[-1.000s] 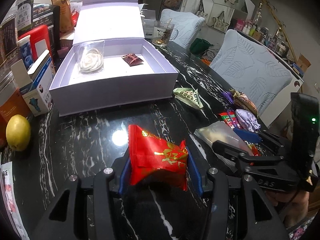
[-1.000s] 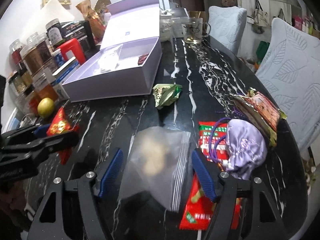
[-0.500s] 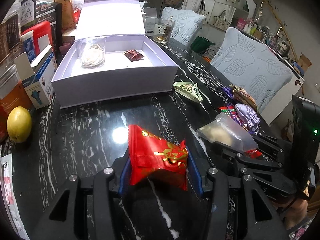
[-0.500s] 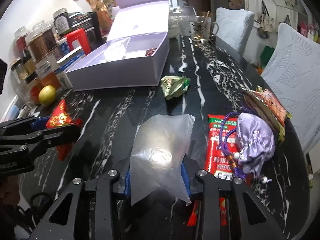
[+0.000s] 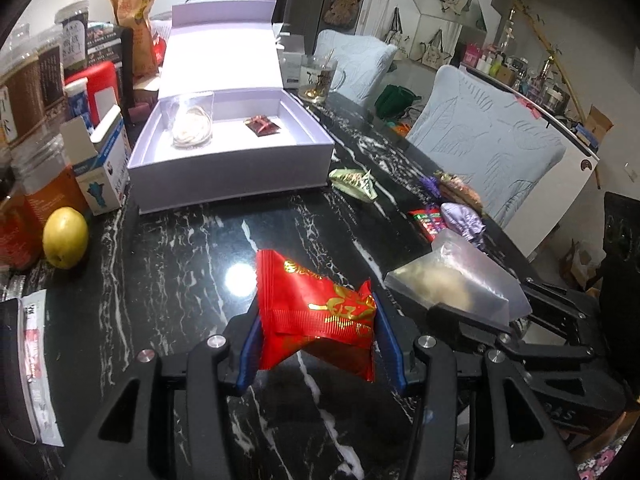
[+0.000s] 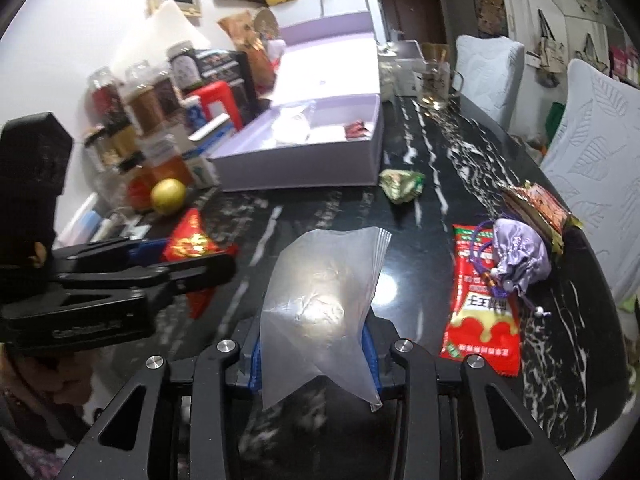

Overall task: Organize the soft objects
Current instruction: 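Lift the zip bag and red packet toward the lavender box with both grippers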

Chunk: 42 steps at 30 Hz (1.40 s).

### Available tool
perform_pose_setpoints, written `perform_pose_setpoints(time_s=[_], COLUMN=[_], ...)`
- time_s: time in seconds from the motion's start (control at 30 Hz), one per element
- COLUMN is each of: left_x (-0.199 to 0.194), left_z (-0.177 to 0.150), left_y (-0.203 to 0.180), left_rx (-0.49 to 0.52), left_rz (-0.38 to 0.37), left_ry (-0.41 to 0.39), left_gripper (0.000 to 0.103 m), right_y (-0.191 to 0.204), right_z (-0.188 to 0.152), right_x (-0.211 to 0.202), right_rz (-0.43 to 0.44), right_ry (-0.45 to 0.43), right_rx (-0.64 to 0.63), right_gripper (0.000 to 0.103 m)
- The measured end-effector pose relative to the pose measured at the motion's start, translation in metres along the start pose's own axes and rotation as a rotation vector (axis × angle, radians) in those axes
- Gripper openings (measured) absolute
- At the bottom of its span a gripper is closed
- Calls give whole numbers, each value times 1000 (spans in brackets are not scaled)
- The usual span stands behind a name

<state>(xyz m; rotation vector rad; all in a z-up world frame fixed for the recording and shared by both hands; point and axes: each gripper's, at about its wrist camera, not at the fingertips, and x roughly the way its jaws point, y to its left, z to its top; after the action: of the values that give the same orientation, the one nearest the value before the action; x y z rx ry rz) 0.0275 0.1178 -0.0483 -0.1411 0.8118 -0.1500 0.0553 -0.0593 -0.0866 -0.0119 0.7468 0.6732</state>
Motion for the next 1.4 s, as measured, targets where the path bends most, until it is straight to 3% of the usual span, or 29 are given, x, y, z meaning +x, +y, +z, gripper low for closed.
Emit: perform_pose_setpoints(time_s=[0.33, 0.73, 1.0, 1.4], left_x=[-35, -46, -29, 11], left_z=[32, 97, 144, 207], left_y=[-3, 12, 26, 69], left_rx=[16, 20, -1, -58], left_rz=[-5, 11, 13, 102], left_ry=[-111, -252, -291, -343], left_gripper=[49, 49, 49, 50], right_y=[21, 26, 15, -4], right_z=[34, 115, 168, 241], right_x=[-32, -46, -24, 29], right_rz=[92, 138, 164, 168], right_ry=[-84, -220, -249, -242], right_rx=[-42, -120, -130, -110], right_gripper=[37, 37, 37, 37])
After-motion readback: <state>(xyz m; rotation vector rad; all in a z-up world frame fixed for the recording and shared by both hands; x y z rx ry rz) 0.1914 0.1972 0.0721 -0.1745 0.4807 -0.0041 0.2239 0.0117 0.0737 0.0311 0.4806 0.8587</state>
